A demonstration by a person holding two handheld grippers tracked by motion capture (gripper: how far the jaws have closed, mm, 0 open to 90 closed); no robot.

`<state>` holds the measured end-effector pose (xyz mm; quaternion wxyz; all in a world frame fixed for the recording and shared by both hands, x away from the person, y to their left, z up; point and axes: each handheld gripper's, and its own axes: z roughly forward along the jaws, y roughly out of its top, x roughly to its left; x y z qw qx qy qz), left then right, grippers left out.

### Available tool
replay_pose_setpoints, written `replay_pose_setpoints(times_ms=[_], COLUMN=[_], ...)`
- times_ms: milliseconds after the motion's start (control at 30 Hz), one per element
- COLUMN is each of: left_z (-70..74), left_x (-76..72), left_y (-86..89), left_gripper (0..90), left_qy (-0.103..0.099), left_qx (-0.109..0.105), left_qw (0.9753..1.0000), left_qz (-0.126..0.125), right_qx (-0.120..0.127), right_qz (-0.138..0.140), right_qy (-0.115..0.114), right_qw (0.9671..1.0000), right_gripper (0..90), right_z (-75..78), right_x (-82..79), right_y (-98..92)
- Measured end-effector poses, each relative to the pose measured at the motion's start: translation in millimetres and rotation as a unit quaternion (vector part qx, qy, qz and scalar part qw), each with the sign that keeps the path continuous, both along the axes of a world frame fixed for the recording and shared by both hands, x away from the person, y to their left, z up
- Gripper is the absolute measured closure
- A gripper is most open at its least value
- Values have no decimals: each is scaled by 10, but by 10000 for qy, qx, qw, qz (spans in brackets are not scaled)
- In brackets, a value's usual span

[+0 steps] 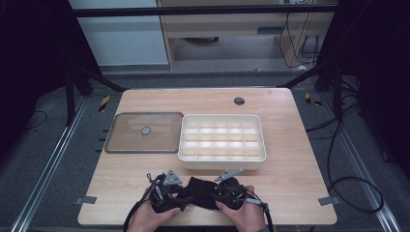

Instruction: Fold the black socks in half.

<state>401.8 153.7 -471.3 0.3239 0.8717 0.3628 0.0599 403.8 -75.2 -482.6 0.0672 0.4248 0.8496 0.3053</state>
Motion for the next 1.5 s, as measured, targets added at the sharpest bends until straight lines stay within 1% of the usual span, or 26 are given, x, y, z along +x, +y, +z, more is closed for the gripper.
replay_pose_setpoints(times_ms=[67, 133, 267, 333, 467, 533, 633, 733, 767, 800, 900, 1067, 1167, 1233, 1267, 1400, 1433, 1500], left_z=[9, 7, -18, -24, -23, -19, -10, -6, -6, -4, 14, 45, 49, 58, 74, 84, 87, 97], left_x=[-6, -8, -11, -6, 40, 68, 71, 72, 72, 69, 48, 24, 33, 39, 41, 46, 46, 44], left_y=[-5, -19, -54, -53, -51, -50, -72, -61, -58, -58, -54, -28, -23, -23, -24, -18, -14, -7], left_gripper=[497, 526, 619, 673, 760, 793, 807, 811, 812, 813, 813, 814, 815, 815, 815, 816, 816, 816], left_qy=[15, 30, 121, 119, 185, 212, 169, 167, 174, 167, 122, 102, 91, 81, 56, 50, 60, 51], left_qx=[-20, 30, 87, 101, 142, 108, 181, 143, 140, 144, 151, 116, 102, 81, 87, 100, 114, 117], left_qw=[10000, 10000, 9998, 9998, 9996, 9996, 9995, 9996, 9996, 9995, 9996, 9996, 9997, 9997, 9997, 9997, 9996, 9997], left_qz=[-9, -44, -101, -81, -159, -170, -213, -201, -197, -207, -212, -240, -220, -210, -220, -233, -237, -229], right_qx=[-5, -16, -34, -39, -30, -42, -87, -69, -57, -58, -129, -99, -93, -81, -114, -125, -130, -152], right_qz=[-8, -26, 1, 6, 2, 24, 43, 28, -5, 20, 58, 54, 70, 51, 59, 88, 71, 133], right_qy=[-12, -13, -32, -25, -44, -103, -134, -213, -190, -184, -179, -159, -172, -190, -228, -270, -206, -219], right_qw=[10000, 10000, 10000, 10000, 10000, 9999, 9999, 9997, 9998, 9998, 9997, 9998, 9998, 9998, 9997, 9995, 9997, 9996], right_gripper=[648, 649, 649, 649, 648, 643, 610, 583, 584, 587, 597, 609, 598, 574, 567, 583, 595, 618], right_z=[1, 2, 2, 4, 5, 4, 20, 49, 56, 50, 50, 42, 49, 57, 65, 72, 72, 63], right_x=[-7, -12, -9, -9, -16, -21, -19, -9, -10, -9, -8, -8, -5, -15, -19, -28, -34, -33], right_y=[0, 6, 4, 6, 11, 7, 4, -12, -15, -10, 7, 24, 25, 25, 19, 23, 38, 56])
